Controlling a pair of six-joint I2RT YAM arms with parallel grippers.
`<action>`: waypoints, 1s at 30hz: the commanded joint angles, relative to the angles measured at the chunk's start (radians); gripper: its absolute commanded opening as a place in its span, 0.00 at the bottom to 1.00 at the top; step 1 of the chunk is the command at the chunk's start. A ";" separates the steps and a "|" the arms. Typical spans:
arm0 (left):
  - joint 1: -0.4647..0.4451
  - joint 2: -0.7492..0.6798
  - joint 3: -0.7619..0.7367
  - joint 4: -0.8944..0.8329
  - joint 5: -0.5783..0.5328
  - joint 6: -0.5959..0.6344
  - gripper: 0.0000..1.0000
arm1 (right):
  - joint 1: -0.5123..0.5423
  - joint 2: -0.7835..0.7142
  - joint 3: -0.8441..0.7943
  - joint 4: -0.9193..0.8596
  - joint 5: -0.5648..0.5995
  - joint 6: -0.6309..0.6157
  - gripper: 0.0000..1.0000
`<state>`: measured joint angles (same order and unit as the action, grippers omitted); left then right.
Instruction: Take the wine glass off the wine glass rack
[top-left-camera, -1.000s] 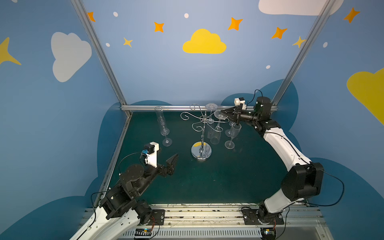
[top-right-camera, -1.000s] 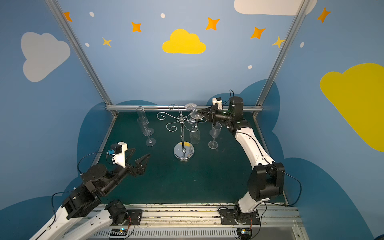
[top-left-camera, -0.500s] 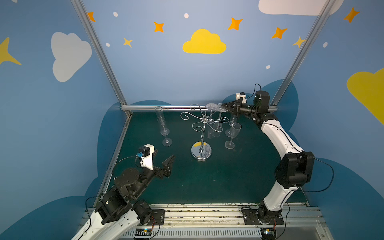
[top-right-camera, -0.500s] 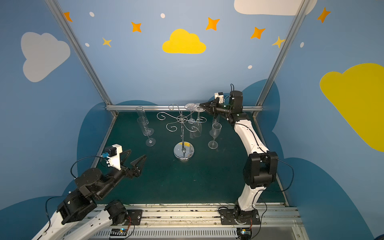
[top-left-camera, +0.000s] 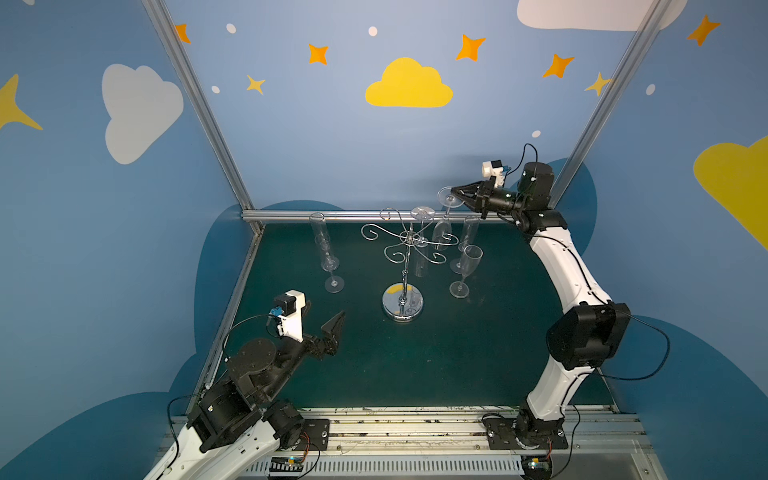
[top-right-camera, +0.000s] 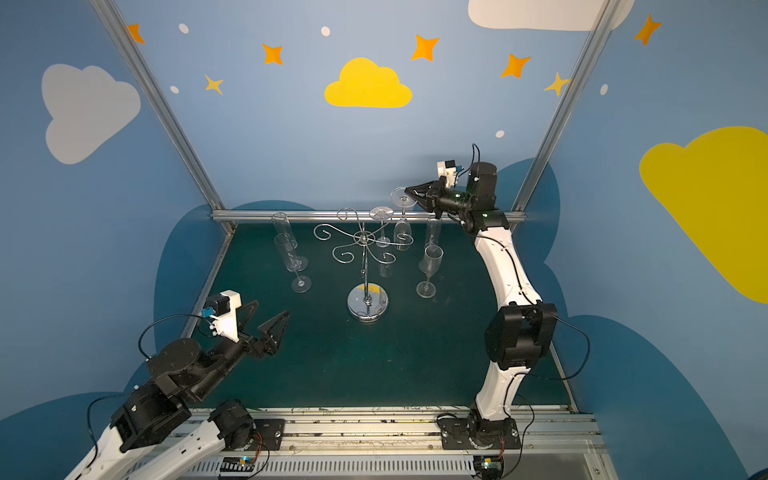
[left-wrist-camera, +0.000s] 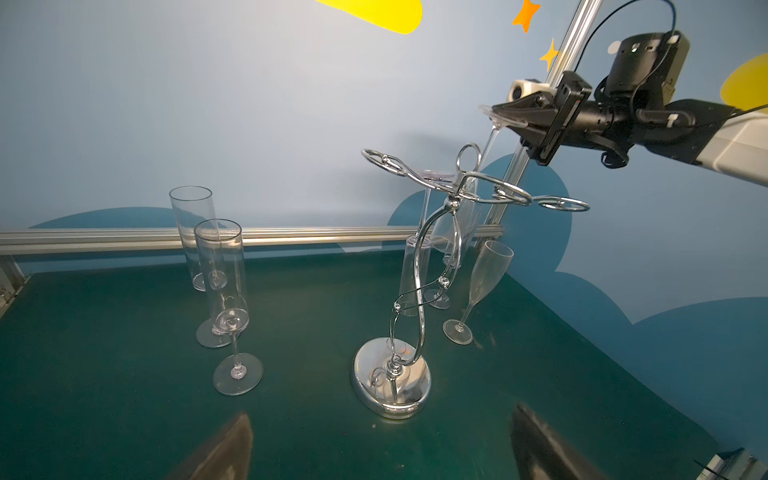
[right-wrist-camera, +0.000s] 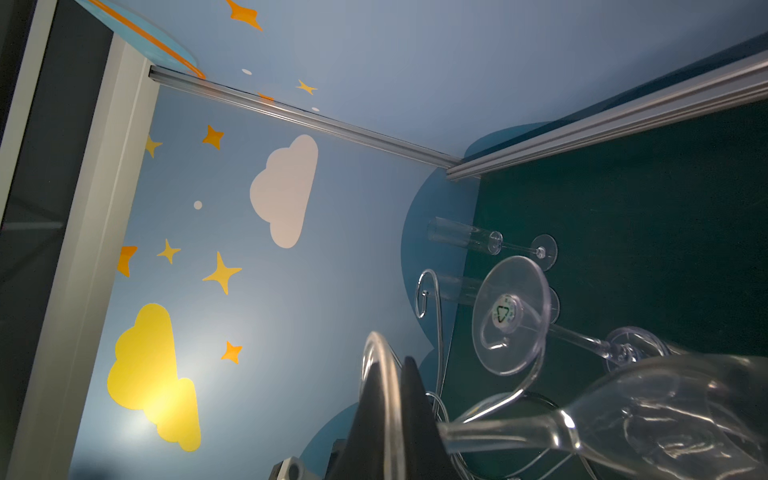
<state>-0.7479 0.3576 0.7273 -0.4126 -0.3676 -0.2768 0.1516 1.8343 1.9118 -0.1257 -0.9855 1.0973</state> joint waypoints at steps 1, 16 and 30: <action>0.003 -0.010 0.012 -0.005 -0.013 0.008 0.95 | -0.006 0.002 0.074 -0.017 -0.019 -0.077 0.00; 0.002 0.050 0.047 0.017 0.015 0.001 0.96 | 0.056 -0.327 -0.049 -0.113 0.231 -0.658 0.00; 0.004 0.339 0.313 0.096 0.277 -0.128 0.96 | 0.393 -0.762 -0.488 0.044 0.461 -1.405 0.00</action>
<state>-0.7479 0.6594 0.9764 -0.3565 -0.1780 -0.3588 0.5102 1.1099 1.4540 -0.1406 -0.5900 -0.1017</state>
